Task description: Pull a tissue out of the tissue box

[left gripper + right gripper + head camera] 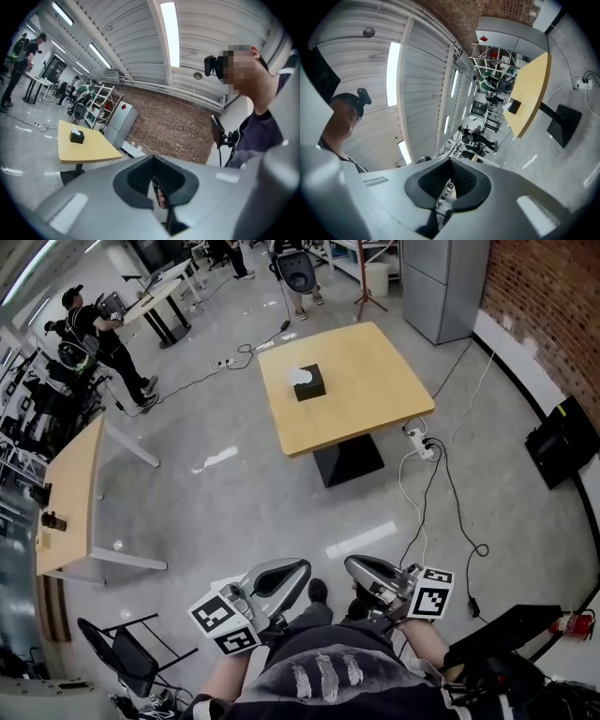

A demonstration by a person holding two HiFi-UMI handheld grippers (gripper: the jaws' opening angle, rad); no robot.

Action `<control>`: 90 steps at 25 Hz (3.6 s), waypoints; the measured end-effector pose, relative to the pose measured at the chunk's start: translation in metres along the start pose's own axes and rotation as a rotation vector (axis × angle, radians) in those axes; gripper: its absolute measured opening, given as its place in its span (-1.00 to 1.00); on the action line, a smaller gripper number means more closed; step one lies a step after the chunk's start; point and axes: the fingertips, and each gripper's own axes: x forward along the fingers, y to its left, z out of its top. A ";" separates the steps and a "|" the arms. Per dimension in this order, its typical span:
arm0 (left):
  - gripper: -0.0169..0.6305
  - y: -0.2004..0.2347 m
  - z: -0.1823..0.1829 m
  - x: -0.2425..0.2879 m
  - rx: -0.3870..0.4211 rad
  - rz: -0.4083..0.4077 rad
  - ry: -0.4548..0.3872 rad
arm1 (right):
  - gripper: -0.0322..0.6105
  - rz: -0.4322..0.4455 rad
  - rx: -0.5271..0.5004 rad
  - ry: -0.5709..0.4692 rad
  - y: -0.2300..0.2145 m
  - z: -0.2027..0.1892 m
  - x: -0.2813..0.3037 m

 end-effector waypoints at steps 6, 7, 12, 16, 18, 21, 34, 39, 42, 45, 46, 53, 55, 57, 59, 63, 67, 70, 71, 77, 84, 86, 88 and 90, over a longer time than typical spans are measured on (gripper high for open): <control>-0.94 0.022 0.013 0.014 -0.001 -0.074 -0.040 | -0.91 -0.055 -0.031 -0.030 -0.004 0.013 0.003; -0.94 0.026 0.017 0.013 0.005 -0.085 -0.046 | -0.90 -0.058 -0.024 -0.044 -0.003 0.015 0.007; -0.94 0.050 0.040 0.010 0.009 -0.133 -0.096 | -0.90 -0.014 -0.085 -0.054 0.012 0.024 0.036; -0.94 0.076 0.050 -0.002 -0.018 -0.138 -0.127 | -0.90 -0.019 -0.133 -0.028 0.015 0.027 0.059; -0.94 0.089 0.054 -0.010 -0.033 -0.140 -0.140 | -0.91 -0.034 -0.143 -0.010 0.013 0.023 0.071; -0.94 0.105 0.058 -0.020 -0.047 -0.145 -0.156 | -0.90 -0.017 -0.184 0.039 0.019 0.014 0.091; -0.94 0.160 0.063 -0.050 -0.098 -0.194 -0.167 | -0.91 -0.086 -0.192 0.132 0.004 -0.011 0.155; -0.94 0.182 0.064 -0.069 -0.117 -0.179 -0.192 | -0.91 -0.106 -0.183 0.174 -0.002 -0.021 0.175; -0.94 0.190 0.063 -0.075 -0.132 -0.166 -0.209 | -0.91 -0.124 -0.200 0.210 -0.006 -0.026 0.182; -0.94 0.191 0.063 -0.077 -0.133 -0.169 -0.214 | -0.91 -0.132 -0.204 0.223 -0.007 -0.029 0.187; -0.94 0.189 0.063 -0.077 -0.132 -0.171 -0.216 | -0.91 -0.132 -0.200 0.225 -0.008 -0.029 0.188; -0.94 0.181 0.066 -0.076 -0.105 -0.141 -0.224 | -0.91 -0.074 -0.197 0.257 -0.008 -0.028 0.195; -0.94 0.181 0.066 -0.075 -0.097 -0.125 -0.218 | -0.91 -0.053 -0.188 0.256 -0.010 -0.025 0.197; -0.94 0.180 0.067 -0.071 -0.091 -0.109 -0.209 | -0.91 -0.033 -0.182 0.253 -0.012 -0.020 0.197; -0.94 0.176 0.069 -0.064 -0.089 -0.099 -0.199 | -0.91 -0.020 -0.182 0.250 -0.014 -0.013 0.193; -0.94 0.169 0.073 -0.040 -0.065 -0.085 -0.163 | -0.91 0.013 -0.155 0.210 -0.019 0.009 0.182; -0.94 0.165 0.080 -0.006 -0.019 -0.061 -0.135 | -0.91 0.016 -0.139 0.146 -0.030 0.045 0.159; -0.94 0.162 0.087 0.024 0.004 -0.062 -0.109 | -0.91 0.019 -0.143 0.111 -0.040 0.072 0.145; -0.94 0.160 0.089 0.034 0.012 -0.063 -0.102 | -0.91 0.023 -0.146 0.106 -0.042 0.080 0.140; -0.94 0.144 0.101 0.099 0.049 -0.069 -0.075 | -0.91 0.037 -0.161 0.093 -0.062 0.128 0.106; -0.94 0.130 0.103 0.152 0.067 -0.039 -0.036 | -0.91 0.060 -0.153 0.119 -0.078 0.159 0.078; -0.94 0.127 0.101 0.164 0.076 -0.025 -0.025 | -0.91 0.064 -0.160 0.134 -0.083 0.164 0.070; -0.94 0.125 0.101 0.173 0.080 -0.015 -0.017 | -0.91 0.073 -0.157 0.141 -0.086 0.168 0.065; -0.94 0.123 0.100 0.183 0.079 -0.009 -0.008 | -0.91 0.076 -0.150 0.139 -0.088 0.173 0.057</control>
